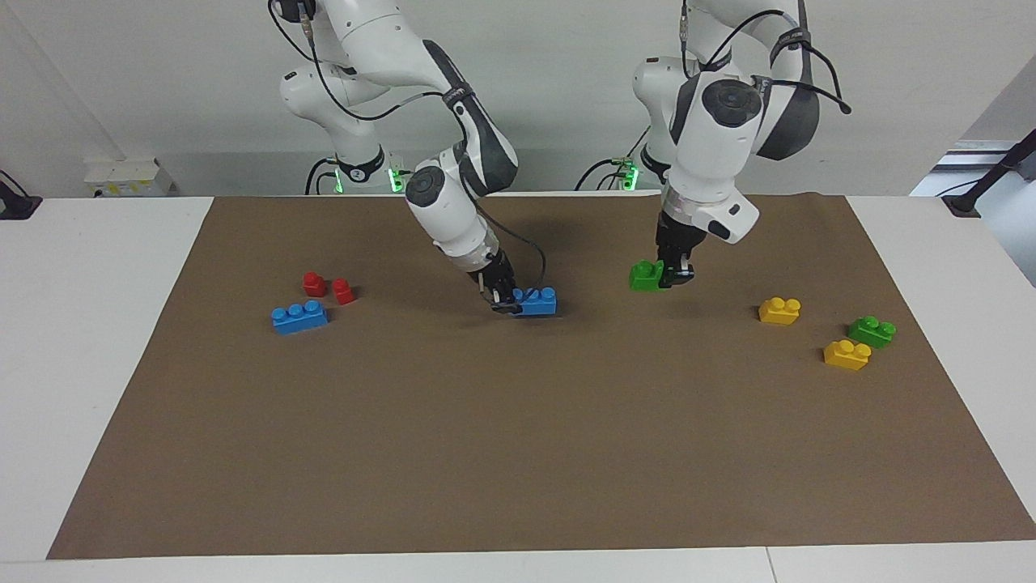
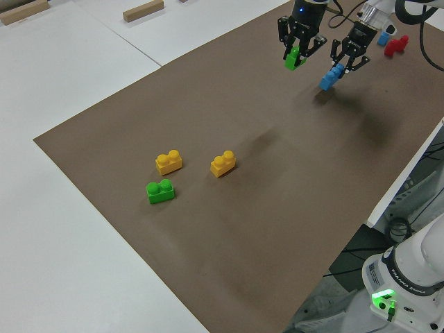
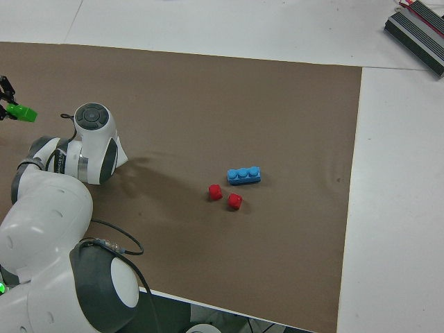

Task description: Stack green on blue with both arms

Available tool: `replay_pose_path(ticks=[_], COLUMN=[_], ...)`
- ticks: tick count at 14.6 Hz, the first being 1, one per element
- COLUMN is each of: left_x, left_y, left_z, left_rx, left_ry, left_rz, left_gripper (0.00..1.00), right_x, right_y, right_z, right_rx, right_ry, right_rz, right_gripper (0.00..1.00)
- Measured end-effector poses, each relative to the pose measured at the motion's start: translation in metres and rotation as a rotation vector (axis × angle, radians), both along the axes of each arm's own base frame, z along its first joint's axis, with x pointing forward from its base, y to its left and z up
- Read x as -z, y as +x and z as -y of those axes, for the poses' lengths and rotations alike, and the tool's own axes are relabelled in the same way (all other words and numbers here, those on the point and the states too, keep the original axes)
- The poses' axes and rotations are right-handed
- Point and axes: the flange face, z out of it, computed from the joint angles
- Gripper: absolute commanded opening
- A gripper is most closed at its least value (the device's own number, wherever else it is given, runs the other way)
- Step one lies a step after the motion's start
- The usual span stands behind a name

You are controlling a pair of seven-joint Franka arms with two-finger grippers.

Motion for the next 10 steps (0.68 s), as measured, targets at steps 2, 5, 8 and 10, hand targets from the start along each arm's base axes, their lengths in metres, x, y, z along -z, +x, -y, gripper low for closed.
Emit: replay_pose_path(ticks=[2, 5, 8, 10], left_x=[0.018, 0.036, 0.046, 0.055], left_y=[-0.021, -0.041, -0.054, -0.061], left_z=[0.029, 0.058, 0.079, 0.092], left_rx=[-0.008, -0.036, -0.049, -0.047], left_ry=[-0.008, -0.024, -0.036, -0.036], left_rz=[0.012, 0.028, 0.038, 0.034], left_gripper=[0.0, 0.0, 0.0, 0.0], right_x=[0.005, 0.015, 0.02, 0.02], right_y=[-0.001, -0.006, -0.01, -0.01], right_z=[0.0, -0.001, -0.002, -0.002], right_rx=[0.018, 0.023, 0.023, 0.024], right_ry=[0.007, -0.006, -0.011, -0.011], right_rz=[-0.001, 0.009, 0.017, 0.018], right_gripper=[0.0, 0.0, 0.0, 0.0])
